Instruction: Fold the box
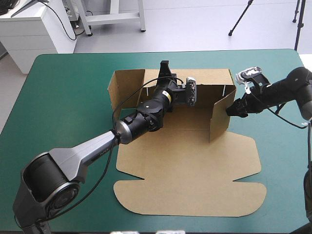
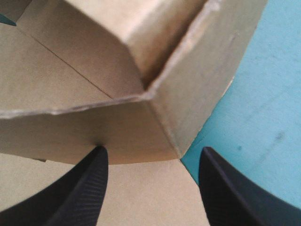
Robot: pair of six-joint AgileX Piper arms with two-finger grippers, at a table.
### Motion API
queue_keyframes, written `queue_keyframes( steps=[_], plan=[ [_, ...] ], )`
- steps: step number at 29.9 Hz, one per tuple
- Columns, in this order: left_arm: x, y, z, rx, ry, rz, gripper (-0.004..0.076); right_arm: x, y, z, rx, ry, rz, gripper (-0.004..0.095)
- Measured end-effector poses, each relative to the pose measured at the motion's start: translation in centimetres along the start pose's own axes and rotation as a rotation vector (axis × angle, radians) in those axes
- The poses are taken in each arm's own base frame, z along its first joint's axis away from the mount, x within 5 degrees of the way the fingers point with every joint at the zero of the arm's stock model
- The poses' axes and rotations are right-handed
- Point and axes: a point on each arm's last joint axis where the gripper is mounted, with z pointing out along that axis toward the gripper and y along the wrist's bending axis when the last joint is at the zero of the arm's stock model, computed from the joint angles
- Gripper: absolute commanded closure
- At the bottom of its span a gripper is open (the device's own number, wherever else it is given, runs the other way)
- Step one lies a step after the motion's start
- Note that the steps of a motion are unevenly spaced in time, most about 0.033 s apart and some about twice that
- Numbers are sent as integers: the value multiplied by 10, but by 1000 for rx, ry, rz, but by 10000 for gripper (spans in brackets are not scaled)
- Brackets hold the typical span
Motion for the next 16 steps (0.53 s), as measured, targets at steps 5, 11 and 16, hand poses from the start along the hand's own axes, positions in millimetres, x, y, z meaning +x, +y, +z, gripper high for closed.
queue_keyframes(
  steps=[5, 11, 16],
  plan=[
    [0, 0, 0, 0, 0, 0, 734, -1, 2, 4, -22, -40, -34, 245],
    [0, 0, 0, 0, 0, -6, 734, -10, 8, 9, -4, -76, -69, 245],
    [0, 0, 0, -5, 5, 3, 734, -20, 17, 18, 53, -92, -125, 267]
  ],
)
